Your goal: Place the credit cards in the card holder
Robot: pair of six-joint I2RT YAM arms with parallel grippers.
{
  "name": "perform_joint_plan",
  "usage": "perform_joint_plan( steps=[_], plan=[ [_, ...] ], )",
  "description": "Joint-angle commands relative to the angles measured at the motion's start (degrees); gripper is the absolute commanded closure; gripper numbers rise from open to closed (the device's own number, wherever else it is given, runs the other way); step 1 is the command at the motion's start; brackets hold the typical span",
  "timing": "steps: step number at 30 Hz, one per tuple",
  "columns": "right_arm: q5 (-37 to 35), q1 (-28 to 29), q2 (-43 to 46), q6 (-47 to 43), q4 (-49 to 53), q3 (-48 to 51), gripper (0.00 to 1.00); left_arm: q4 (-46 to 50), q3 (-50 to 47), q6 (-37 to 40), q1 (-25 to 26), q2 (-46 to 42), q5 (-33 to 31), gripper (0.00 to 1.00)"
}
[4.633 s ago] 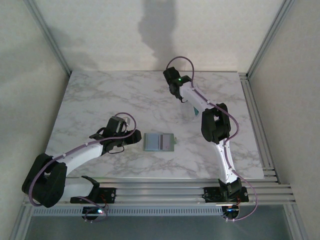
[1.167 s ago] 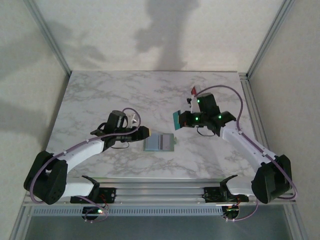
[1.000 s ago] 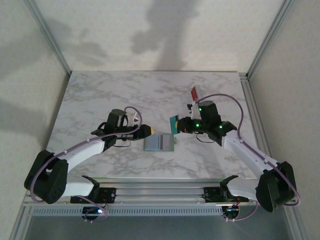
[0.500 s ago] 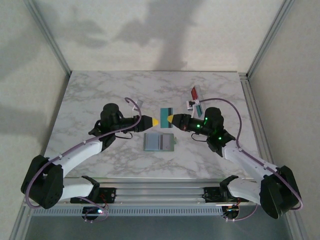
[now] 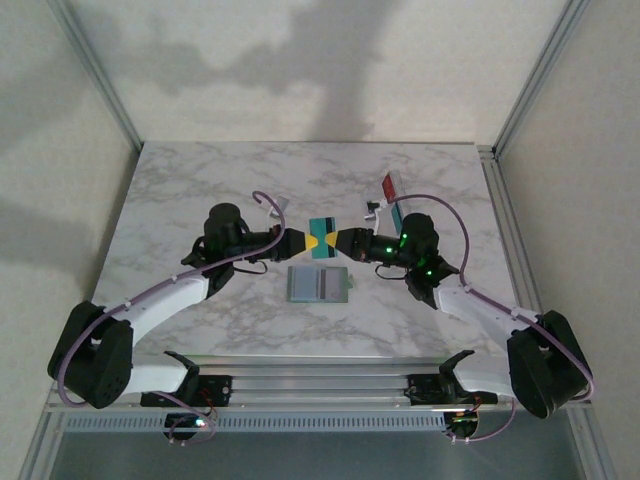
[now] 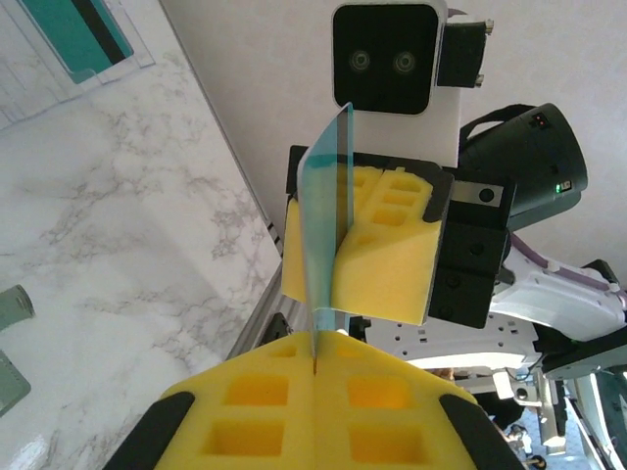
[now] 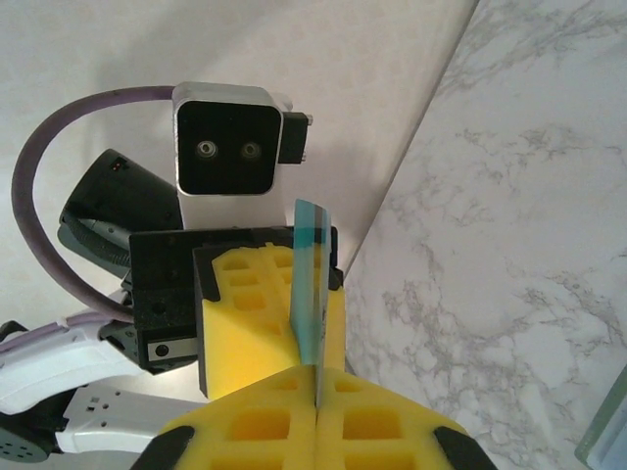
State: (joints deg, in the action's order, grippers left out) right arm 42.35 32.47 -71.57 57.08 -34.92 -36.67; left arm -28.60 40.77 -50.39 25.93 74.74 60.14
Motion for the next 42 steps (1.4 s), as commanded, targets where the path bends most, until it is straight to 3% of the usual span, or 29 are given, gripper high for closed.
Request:
perform_joint_plan(
  steps=[1, 4, 8, 15, 23, 27, 33, 42],
  plan=[
    [1.92, 0.69, -1.28, -0.39, 1.28, -2.06, 0.79, -0.88, 2.12, 1.70, 0.65, 0.12, 0.90, 1.00],
    [-3.51, 0.67, 0.57, -5.51, 11.51, -2.92, 0.50, 11.25, 3.63, 9.81, 0.35, 0.28, -2.64, 1.00],
    [-13.41, 0.91, 1.07, -14.94, 33.88, -6.92, 0.43, 26.70, 5.89, 18.75, 0.34, 3.74, -9.08, 1.00],
    [-20.96, 4.06, -7.29, -18.21, 45.45, -9.77, 0.42, 30.64, 3.78, 21.17, 0.85, 12.49, -9.28, 1.00],
    [-32.33, 6.56, -12.69, -22.03, 54.08, -11.89, 0.41, 34.01, 4.77, 22.75, 2.25, 16.84, -13.44, 1.00],
    [-31.86, 6.56, -17.37, -23.39, 54.68, -13.27, 0.42, 36.62, 5.71, 23.41, 2.39, 19.33, -16.90, 1.00],
    [-33.65, 6.59, -21.70, -24.75, 55.01, -14.25, 0.53, 38.27, 6.20, 24.03, 2.37, 20.49, -18.48, 1.00],
    [-35.48, 6.55, -23.08, -26.49, 56.11, -15.06, 0.62, 36.55, 8.06, 22.62, 2.29, 22.83, -16.04, 1.00]
  ],
)
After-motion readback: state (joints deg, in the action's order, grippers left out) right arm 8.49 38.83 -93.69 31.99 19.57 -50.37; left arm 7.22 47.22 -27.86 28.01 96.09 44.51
